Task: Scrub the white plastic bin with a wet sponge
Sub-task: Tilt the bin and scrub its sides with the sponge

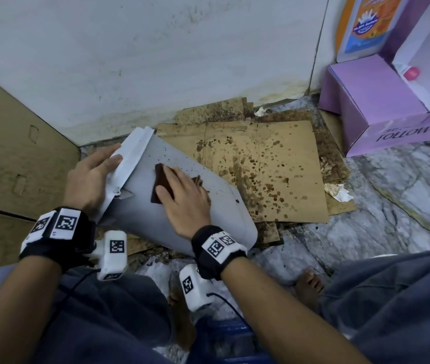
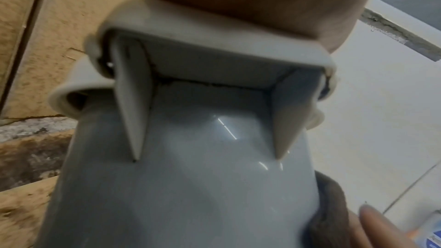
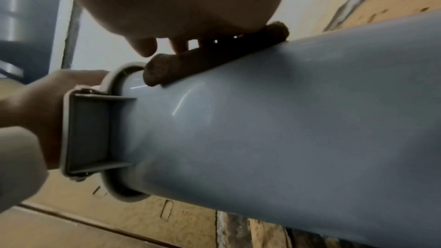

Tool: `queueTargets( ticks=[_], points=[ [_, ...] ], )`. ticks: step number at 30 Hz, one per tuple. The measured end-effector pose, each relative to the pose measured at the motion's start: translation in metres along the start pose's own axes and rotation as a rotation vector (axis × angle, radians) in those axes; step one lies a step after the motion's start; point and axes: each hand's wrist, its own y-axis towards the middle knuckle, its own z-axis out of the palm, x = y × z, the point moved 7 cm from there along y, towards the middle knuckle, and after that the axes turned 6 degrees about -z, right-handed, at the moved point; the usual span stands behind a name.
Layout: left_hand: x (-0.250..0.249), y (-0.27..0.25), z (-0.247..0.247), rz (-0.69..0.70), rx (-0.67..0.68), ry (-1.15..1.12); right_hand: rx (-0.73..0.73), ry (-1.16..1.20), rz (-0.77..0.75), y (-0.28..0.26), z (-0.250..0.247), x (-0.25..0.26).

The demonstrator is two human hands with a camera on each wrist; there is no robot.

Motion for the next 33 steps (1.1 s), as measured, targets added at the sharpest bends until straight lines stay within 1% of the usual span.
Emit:
queueTargets(
  ticks=[1, 2, 5, 7, 11, 13, 15, 18, 19, 21, 24, 26, 29, 33],
  points=[
    [0.007, 0.000, -0.008, -0.015, -0.024, -0.019, 0.024, -0.028, -0.043, 0.001, 0.005, 0.006],
    [0.019, -0.007, -0.035, -0.043, -0.086, -0.057, 0.077, -0.063, -0.111, 0.004, 0.023, 0.022],
    [0.027, -0.016, -0.036, -0.073, -0.089, -0.087, 0.096, -0.159, -0.160, -0.006, 0.026, 0.002],
    [0.026, -0.015, -0.033, -0.095, -0.042, -0.116, 0.088, -0.164, -0.124, -0.011, 0.018, -0.019],
    [0.010, -0.016, -0.015, -0.143, 0.155, -0.020, 0.090, -0.157, -0.067, -0.030, 0.009, -0.049],
    [-0.003, -0.019, -0.003, -0.178, 0.191, 0.040, 0.068, -0.099, -0.051, -0.038, 0.012, -0.056],
    [-0.015, -0.022, 0.001, -0.168, 0.120, 0.156, 0.030, -0.045, -0.045, -0.043, 0.017, -0.055],
    [-0.029, -0.033, 0.000, -0.100, -0.028, 0.473, 0.022, -0.038, -0.020, -0.046, 0.020, -0.058],
    [-0.030, -0.036, 0.000, -0.087, -0.059, 0.522, 0.023, -0.041, -0.015, -0.046, 0.019, -0.059],
    [-0.033, -0.040, 0.000, -0.053, -0.128, 0.527, 0.027, -0.041, -0.017, -0.045, 0.015, -0.060],
    [-0.041, -0.044, -0.002, 0.057, -0.216, 0.528, 0.052, -0.039, -0.018, -0.040, 0.013, -0.058],
    [-0.045, -0.045, -0.003, 0.106, -0.241, 0.533, 0.060, -0.041, -0.015, -0.038, 0.012, -0.056],
    [-0.051, -0.044, -0.002, 0.145, -0.271, 0.545, 0.054, -0.044, -0.008, -0.036, 0.011, -0.055],
    [-0.064, -0.040, 0.003, 0.201, -0.291, 0.568, 0.015, -0.001, -0.018, -0.034, 0.008, -0.049]
  ],
)
